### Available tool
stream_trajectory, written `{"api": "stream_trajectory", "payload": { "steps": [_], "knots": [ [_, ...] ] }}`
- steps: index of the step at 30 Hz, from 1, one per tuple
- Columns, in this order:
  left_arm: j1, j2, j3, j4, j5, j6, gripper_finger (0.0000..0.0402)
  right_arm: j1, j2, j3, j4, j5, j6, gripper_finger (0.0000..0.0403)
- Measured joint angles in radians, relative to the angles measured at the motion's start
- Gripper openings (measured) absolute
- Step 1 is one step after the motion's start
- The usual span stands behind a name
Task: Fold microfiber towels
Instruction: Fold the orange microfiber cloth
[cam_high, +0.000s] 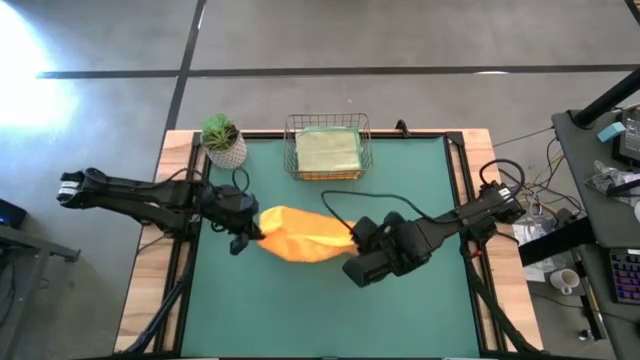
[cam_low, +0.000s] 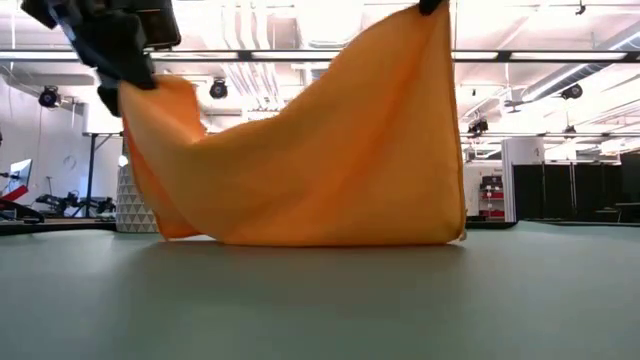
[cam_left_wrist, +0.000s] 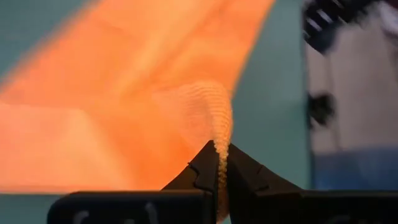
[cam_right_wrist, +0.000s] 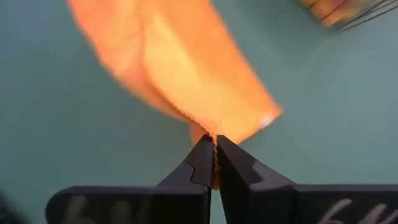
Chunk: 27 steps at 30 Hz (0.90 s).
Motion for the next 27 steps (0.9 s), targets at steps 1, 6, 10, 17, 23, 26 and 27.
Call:
{"api": "stream_trajectory", "payload": {
  "steps": [1, 6, 10, 17, 23, 26, 27],
  "knots": [
    [-0.002, 0.002, -0.011, 0.003, 0.049, -0.002, 0.0001, 0.005, 0.0, 0.0, 0.016, -0.03, 0.0, 0.0008],
    [-0.011, 0.031, -0.037, 0.001, 0.293, -0.091, 0.0001, 0.034, 0.012, 0.0, 0.043, -0.101, 0.024, 0.0008],
    [-0.03, 0.049, -0.038, -0.002, 0.328, -0.076, 0.0001, 0.049, 0.013, -0.01, 0.027, -0.104, 0.06, 0.0008],
    [-0.052, 0.124, -0.076, 0.0, 0.408, -0.16, 0.0001, 0.067, 0.013, -0.014, 0.053, -0.194, -0.033, 0.0008],
    [-0.076, 0.135, -0.063, 0.045, 0.39, -0.21, 0.0001, 0.067, -0.001, -0.013, -0.045, -0.141, -0.101, 0.0008],
    [-0.078, 0.106, -0.062, 0.117, 0.337, -0.203, 0.0001, 0.067, -0.005, -0.013, -0.059, -0.136, -0.13, 0.0008],
    [-0.079, 0.096, -0.063, 0.135, 0.309, -0.207, 0.0001, 0.068, -0.005, -0.013, -0.057, -0.132, -0.138, 0.0008]
  ]
}}
